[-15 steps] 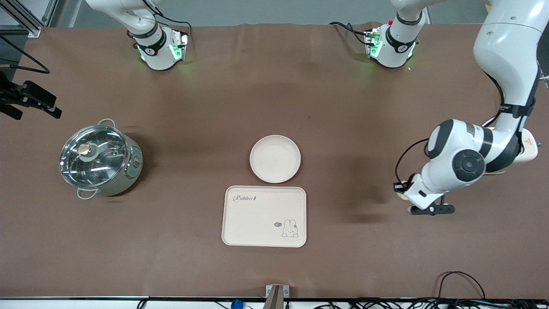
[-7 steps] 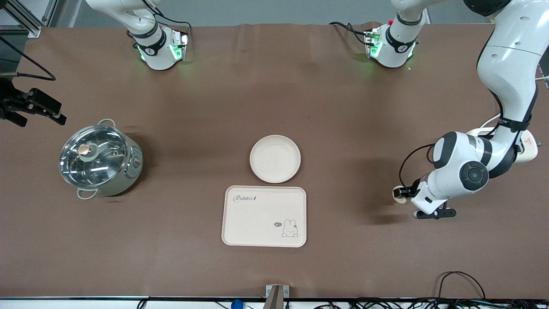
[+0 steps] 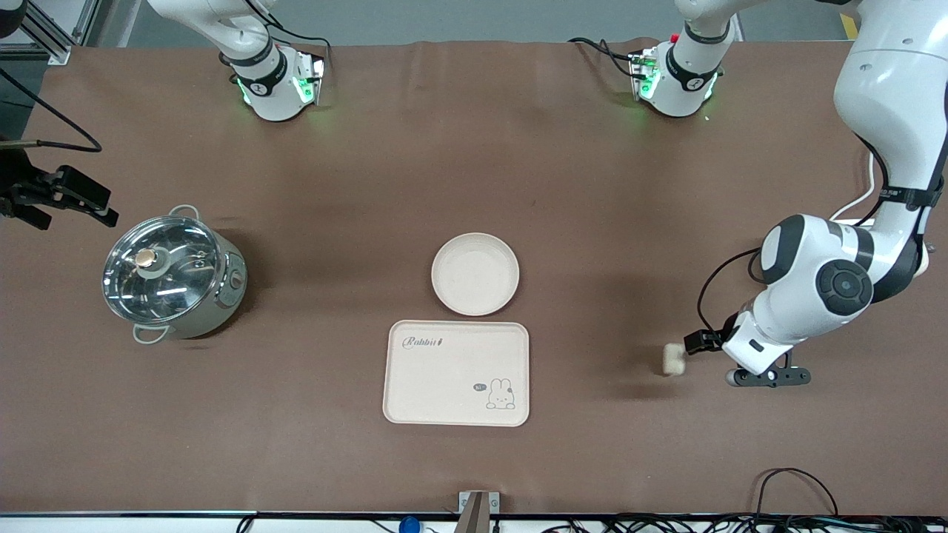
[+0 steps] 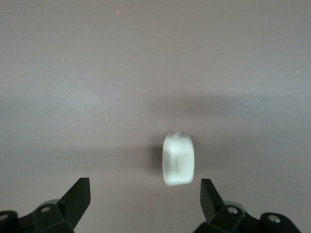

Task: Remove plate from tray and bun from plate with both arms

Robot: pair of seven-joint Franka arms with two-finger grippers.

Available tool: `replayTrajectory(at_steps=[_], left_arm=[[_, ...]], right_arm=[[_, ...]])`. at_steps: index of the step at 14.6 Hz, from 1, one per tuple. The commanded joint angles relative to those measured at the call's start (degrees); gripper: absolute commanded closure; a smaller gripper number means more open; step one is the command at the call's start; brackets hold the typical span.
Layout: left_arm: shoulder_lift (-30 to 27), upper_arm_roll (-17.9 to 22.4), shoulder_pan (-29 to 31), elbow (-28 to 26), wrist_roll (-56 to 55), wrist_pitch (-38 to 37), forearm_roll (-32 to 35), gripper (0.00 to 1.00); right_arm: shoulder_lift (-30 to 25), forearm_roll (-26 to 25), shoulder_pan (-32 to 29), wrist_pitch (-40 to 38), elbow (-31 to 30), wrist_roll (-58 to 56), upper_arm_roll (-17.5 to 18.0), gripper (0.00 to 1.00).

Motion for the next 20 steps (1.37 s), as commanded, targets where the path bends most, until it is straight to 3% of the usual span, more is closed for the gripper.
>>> replayTrajectory(at_steps=[1,3,5,7,13,16,18,20], left_arm=[[-3.72,-1.07,-0.02,0.08,0.42,-0.89,0.89,0.00],[-9.25,-1.25,-0.54,-0.09,0.33,-2.55,0.27,0.00],[-12.77,-3.88,-0.72,2.61,0.33,-11.74,-0.17,0.00],[-16.63,-2.75,-3.69,5.44,0.60,-19.67,-3.31,0.00],[-30.70,17.79,-18.01,4.14,6.47,-32.61,-17.13,0.00],[-35.80,24.65,-20.14,-0.08,11.38,-33.50,-22.02,0.00],[-39.40,30.54,-25.22,-3.50,14.91,-31.58,-22.58,0.00],[-40.04,31.10,-25.94,-4.75,14.23,-30.51,-22.49,0.00]], right_arm=[[-0.06,-0.29,-0.37,0.01,0.43,0.29,0.49,0.00],[-0.06,-0.38,-0.37,0.10,0.43,0.29,0.49,0.00],[-0.06,-0.29,-0.64,0.10,0.43,0.29,0.49,0.00],[-0.06,-0.29,-0.64,0.10,0.43,0.29,0.49,0.00],[-0.06,-0.29,-0.55,0.18,0.43,0.29,0.49,0.00],[-0.06,-0.20,-0.55,0.10,0.43,0.37,0.49,0.00],[-0.06,-0.11,-0.64,0.01,0.43,0.38,0.49,0.00],[-0.06,-0.29,-0.55,-0.34,0.34,0.29,0.49,0.00]])
